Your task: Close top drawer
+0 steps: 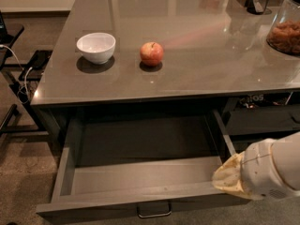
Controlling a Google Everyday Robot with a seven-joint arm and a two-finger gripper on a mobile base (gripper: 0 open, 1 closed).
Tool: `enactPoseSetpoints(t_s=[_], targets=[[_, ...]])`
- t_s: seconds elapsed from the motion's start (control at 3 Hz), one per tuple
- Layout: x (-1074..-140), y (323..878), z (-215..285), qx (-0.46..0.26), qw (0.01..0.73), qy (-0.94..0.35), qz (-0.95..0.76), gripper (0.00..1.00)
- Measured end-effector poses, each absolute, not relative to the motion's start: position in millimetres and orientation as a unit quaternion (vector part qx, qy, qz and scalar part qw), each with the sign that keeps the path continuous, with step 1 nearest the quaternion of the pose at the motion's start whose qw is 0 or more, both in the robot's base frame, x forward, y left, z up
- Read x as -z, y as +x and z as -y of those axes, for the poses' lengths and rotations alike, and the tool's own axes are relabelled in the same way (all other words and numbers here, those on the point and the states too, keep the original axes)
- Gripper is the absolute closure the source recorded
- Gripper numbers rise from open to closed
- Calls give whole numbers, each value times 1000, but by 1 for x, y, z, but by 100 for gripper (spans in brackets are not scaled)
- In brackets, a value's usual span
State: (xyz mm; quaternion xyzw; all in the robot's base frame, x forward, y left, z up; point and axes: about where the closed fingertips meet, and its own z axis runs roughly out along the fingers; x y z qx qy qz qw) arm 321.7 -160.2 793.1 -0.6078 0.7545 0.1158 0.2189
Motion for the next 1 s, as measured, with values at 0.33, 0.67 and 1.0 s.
enactPoseSetpoints(t_s=[0.33,0.67,1.0], targets=[[-753,321,159,-127,235,-605,-750,100],[-716,316,159,-129,240,-613,-742,100],[-694,311,158,-122,231,-640,-723,100]])
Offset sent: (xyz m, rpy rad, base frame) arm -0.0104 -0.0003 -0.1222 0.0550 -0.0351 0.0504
